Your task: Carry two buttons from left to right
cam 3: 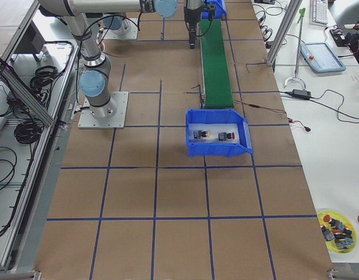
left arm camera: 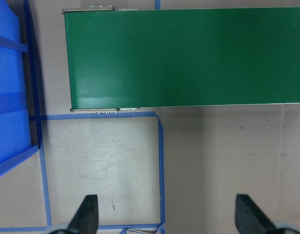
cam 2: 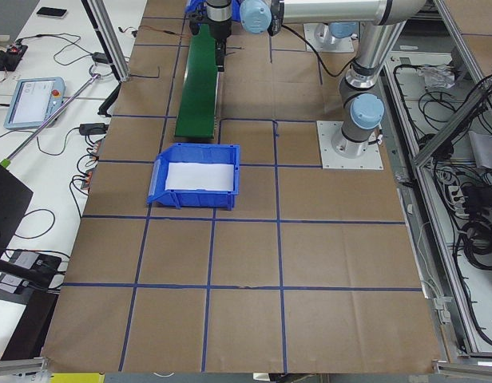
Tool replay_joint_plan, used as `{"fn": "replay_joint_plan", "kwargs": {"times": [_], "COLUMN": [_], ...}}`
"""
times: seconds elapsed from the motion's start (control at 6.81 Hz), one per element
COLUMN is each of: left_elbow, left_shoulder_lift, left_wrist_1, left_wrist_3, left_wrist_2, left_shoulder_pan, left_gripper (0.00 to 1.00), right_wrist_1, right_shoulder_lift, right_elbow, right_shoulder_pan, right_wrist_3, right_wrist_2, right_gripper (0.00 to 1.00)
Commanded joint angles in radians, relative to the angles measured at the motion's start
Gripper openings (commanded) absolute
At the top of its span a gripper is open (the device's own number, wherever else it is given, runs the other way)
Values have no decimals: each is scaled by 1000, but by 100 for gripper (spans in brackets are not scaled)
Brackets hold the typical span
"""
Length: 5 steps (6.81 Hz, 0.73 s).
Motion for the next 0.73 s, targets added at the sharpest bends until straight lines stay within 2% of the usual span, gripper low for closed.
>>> {"fn": "replay_joint_plan", "kwargs": {"times": [0.0, 0.59], "left_elbow": [-1, 0], "left_shoulder_lift": [0, 0], "left_wrist_1": [0, 0], "left_wrist_3": [0, 0], "left_wrist_2": [0, -1], "left_shoulder_pan": [0, 0], "left_gripper": [100, 100], "right_wrist_1": [0, -3], "right_shoulder_lift": [5, 12], "right_elbow": [0, 0], "right_shoulder_pan": [0, 0], "right_wrist_3": [1, 1], "right_wrist_2": [4, 2], "right_gripper": [100, 100]}}
